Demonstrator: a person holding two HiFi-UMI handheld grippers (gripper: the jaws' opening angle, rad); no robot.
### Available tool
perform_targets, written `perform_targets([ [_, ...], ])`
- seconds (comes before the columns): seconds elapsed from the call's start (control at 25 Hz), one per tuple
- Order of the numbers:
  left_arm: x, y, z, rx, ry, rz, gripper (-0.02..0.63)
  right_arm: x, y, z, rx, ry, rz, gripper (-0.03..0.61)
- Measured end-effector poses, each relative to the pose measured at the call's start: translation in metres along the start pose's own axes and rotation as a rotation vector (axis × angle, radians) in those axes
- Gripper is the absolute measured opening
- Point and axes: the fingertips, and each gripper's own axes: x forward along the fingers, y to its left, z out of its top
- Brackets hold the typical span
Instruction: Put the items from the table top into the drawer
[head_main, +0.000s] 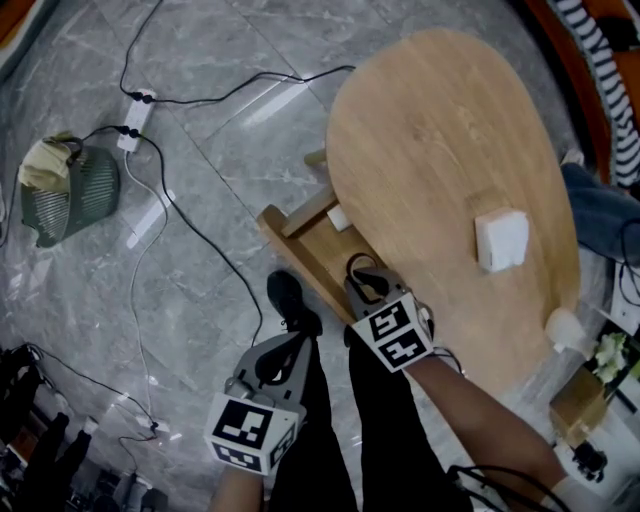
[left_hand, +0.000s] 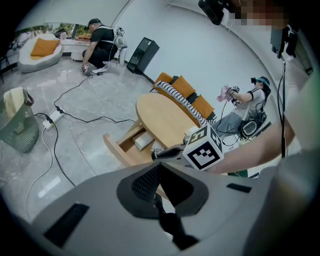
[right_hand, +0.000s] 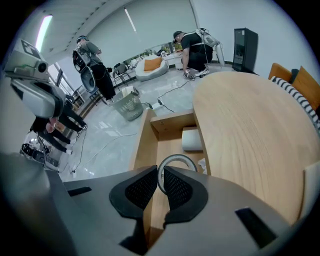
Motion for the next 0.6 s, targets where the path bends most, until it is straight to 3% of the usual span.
perform_targets([
  [0.2,0.004,-0.004,-0.001,0.005,-0.004,0.008,0.001,0.006,-0.001,-0.006,0.080,-0.010,0.018,0.060],
  [0.32,0.005,-0.009,-0.006,0.007,-0.004,0.011,0.000,0.004,0.000,-0.013,0.111,-0.020,0.018,0.106],
  [0.6,0.009,-0.028,-0.020,0.006,0.003,0.008,0.001,-0.025,0.007,-0.029,0.075,-0.052,0.068,0.109],
])
